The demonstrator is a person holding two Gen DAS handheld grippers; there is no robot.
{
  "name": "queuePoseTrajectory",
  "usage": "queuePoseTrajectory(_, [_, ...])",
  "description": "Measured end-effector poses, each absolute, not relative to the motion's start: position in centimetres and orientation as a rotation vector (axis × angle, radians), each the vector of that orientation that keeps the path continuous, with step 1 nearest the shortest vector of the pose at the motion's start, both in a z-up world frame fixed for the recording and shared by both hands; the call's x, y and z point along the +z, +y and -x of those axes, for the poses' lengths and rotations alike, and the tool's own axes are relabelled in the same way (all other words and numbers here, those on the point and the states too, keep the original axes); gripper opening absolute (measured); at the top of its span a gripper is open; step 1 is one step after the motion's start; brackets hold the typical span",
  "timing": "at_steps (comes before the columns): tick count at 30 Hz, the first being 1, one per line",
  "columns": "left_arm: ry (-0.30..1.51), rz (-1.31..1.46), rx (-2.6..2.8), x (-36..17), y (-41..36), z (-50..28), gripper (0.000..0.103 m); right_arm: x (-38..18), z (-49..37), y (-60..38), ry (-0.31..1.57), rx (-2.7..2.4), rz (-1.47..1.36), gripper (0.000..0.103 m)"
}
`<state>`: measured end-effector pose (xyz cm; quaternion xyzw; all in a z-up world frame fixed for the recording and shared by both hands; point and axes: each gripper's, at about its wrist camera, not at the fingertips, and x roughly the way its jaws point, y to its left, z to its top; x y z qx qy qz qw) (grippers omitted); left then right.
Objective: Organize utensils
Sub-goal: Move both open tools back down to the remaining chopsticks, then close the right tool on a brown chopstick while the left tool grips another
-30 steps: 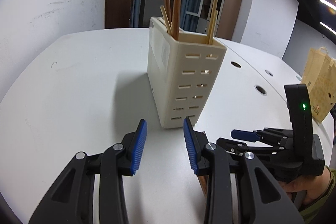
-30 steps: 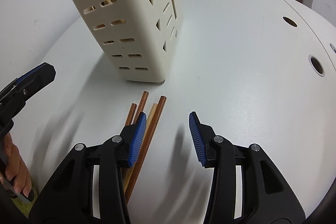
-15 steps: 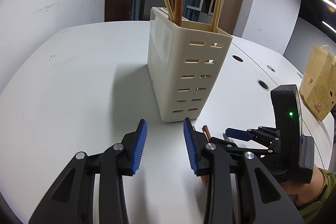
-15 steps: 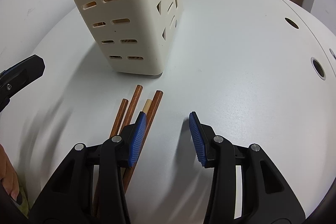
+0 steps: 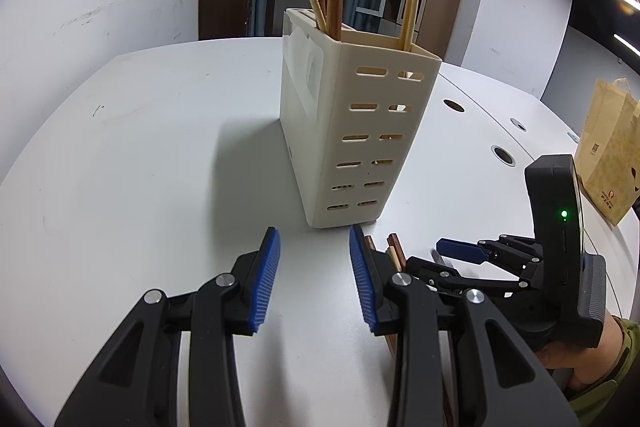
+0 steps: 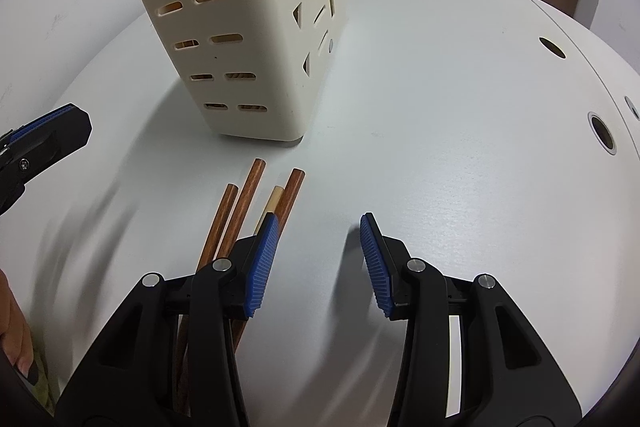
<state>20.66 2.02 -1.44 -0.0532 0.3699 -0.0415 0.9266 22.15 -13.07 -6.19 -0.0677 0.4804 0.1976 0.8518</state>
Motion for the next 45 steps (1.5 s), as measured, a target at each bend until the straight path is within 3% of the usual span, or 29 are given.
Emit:
queuePoseTrajectory(38, [0.766, 0.102, -0.087, -1.7, 1.5, -20.5, 0.035, -5.9, -20.3, -11.1, 0.989, 0.427, 0.180, 0.041])
queuePoseTrajectory(45, [0.819, 0.077, -0.086, -2.9, 1.0, -21.0, 0.035, -5.7, -20.2, -11.8, 0.988, 0.420, 0.195, 0.017])
